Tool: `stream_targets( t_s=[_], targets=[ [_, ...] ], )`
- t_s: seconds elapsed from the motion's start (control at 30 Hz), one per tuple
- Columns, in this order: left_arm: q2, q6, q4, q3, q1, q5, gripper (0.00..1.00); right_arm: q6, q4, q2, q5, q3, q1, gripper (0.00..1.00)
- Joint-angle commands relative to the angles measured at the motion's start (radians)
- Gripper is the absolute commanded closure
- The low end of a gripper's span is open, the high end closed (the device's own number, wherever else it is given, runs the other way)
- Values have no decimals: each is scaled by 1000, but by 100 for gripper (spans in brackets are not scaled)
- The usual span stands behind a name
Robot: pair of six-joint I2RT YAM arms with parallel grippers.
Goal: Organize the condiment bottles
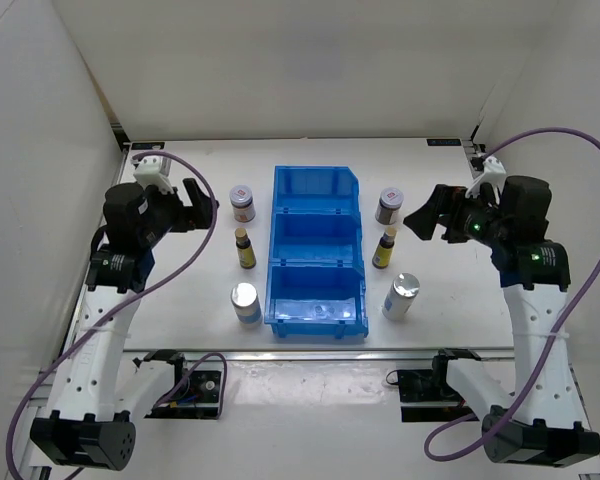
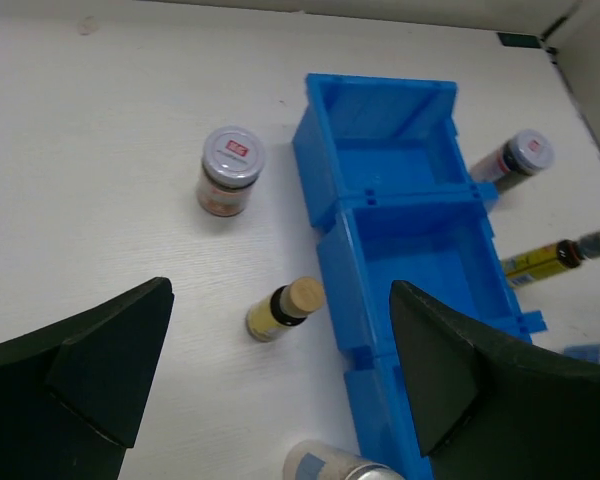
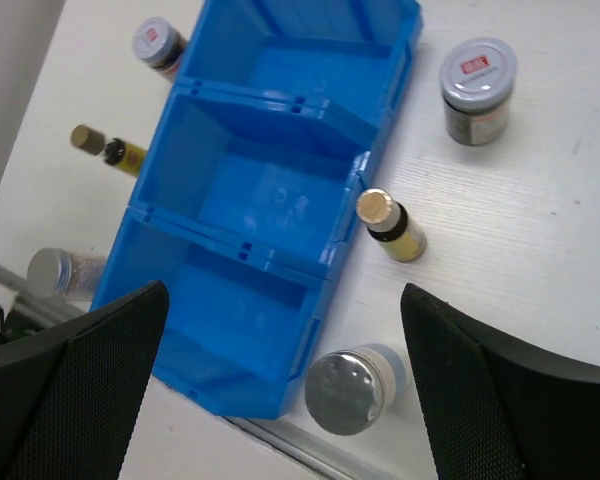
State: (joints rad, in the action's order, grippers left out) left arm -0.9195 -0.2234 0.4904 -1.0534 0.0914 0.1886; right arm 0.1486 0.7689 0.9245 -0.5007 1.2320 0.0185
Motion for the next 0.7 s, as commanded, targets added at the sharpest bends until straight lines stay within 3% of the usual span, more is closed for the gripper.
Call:
stream_targets(
  t_s=[0.0, 0.07, 0.2, 0.37, 0.67],
  targets=[
    [33, 22, -18, -28, 2, 191, 0, 90, 35, 10, 160, -3, 0, 0],
    [33, -2, -18, -28, 2, 225, 0, 131, 59, 30, 142, 6, 0, 0],
    [33, -132, -18, -16, 2, 215, 0, 60, 104, 72, -19, 21, 0, 0],
    [44, -258, -18, 20, 2, 226, 0, 138, 66, 123, -203, -5, -12, 0],
    [33, -289, -44, 130, 2, 190, 0, 213, 96, 93, 88, -69, -153, 0]
  ],
)
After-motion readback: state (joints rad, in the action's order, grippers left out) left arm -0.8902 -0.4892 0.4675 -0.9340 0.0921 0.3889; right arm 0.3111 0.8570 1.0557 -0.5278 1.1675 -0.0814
